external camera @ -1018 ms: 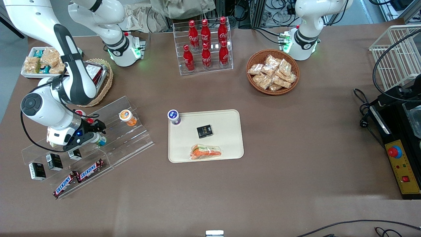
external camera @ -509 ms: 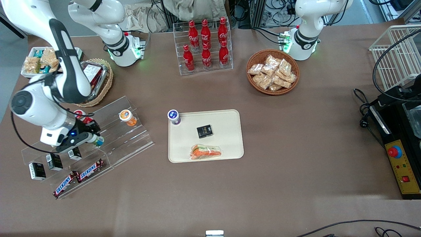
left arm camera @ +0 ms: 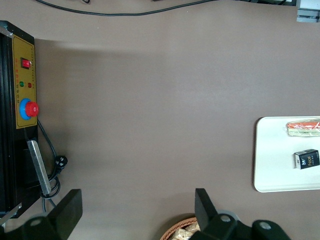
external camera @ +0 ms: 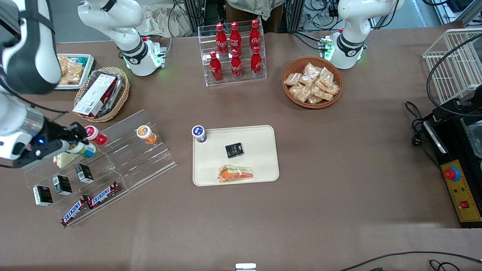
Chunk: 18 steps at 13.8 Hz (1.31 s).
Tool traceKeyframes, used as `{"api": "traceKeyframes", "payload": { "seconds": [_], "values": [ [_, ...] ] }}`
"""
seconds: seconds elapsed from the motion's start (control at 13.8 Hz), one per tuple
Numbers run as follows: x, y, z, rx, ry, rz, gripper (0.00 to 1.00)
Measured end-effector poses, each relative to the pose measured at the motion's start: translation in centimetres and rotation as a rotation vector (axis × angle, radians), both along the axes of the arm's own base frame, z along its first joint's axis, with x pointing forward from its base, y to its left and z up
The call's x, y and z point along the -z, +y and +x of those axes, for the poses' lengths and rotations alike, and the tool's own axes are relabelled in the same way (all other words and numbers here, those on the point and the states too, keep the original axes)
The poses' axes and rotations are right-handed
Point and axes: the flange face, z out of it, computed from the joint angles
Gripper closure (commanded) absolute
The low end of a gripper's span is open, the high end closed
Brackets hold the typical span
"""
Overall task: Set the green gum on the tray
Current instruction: 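Lift the green gum jar and carry it over the cream tray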
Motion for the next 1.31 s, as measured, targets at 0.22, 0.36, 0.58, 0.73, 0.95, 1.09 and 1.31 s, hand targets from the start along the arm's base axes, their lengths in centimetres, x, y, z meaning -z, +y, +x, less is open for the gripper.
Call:
{"api": "traceKeyframes", "payload": {
  "seconds": [0.22, 0.36, 0.58, 0.73, 0.95, 1.09, 1.31],
  "values": [
    [-3.4, 2.7, -1.2, 0.091, 0.021, -0.006, 0.96],
    [-3.7, 6.8, -1.6, 0.157, 0.022, -0.014, 0.96],
    [-3.6, 14.7, -2.9, 0.286, 0.05, 0.02, 0.96],
    [-3.1, 19.5, -3.8, 0.366, 0.08, 0.057, 0.96],
    [0.0, 26.2, -4.1, 0.481, 0.079, 0.059, 0.96],
    [4.2, 29.2, -3.7, 0.53, 0.077, 0.057, 0.96],
    [10.9, 30.5, -3.3, 0.578, 0.048, 0.072, 0.96]
  ]
}}
